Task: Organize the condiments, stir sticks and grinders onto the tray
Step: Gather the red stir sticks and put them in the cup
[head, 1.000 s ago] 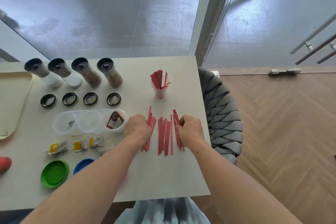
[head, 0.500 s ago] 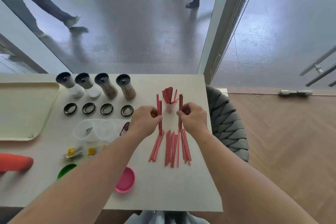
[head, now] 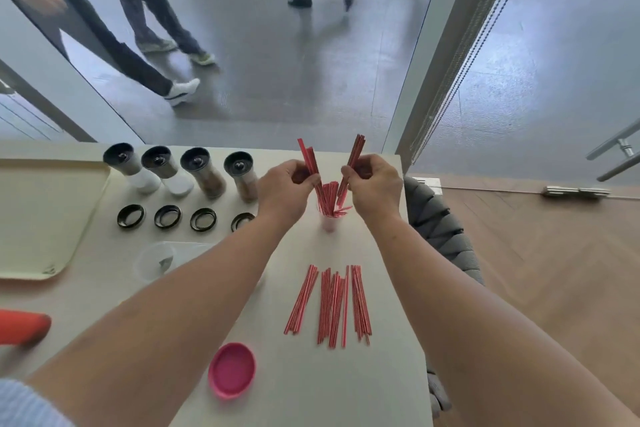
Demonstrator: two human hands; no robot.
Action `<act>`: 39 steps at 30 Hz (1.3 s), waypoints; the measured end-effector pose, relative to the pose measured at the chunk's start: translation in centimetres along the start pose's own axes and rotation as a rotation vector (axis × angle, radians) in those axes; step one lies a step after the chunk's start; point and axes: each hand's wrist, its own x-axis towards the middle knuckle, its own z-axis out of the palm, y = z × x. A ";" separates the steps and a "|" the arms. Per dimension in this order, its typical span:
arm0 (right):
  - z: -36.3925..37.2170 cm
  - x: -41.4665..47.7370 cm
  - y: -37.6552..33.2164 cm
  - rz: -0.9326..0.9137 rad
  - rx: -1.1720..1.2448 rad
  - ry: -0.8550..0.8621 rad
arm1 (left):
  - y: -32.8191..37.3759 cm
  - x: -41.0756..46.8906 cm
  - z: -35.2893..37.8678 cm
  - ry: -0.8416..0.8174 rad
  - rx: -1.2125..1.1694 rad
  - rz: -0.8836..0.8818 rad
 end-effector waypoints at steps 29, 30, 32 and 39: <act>2.3 1.9 3.4 -0.282 -0.330 -0.105 | -3.6 1.1 2.6 -0.114 0.090 -0.005; 2.4 2.0 3.3 -0.314 -0.390 -0.115 | -3.7 1.2 2.6 -0.108 0.088 -0.004; 2.5 2.1 3.1 -0.381 -0.535 -0.175 | -3.7 1.4 2.5 -0.108 0.095 0.000; 2.2 1.6 3.6 -0.384 -0.681 -0.336 | -4.0 1.2 2.5 -0.168 0.133 -0.006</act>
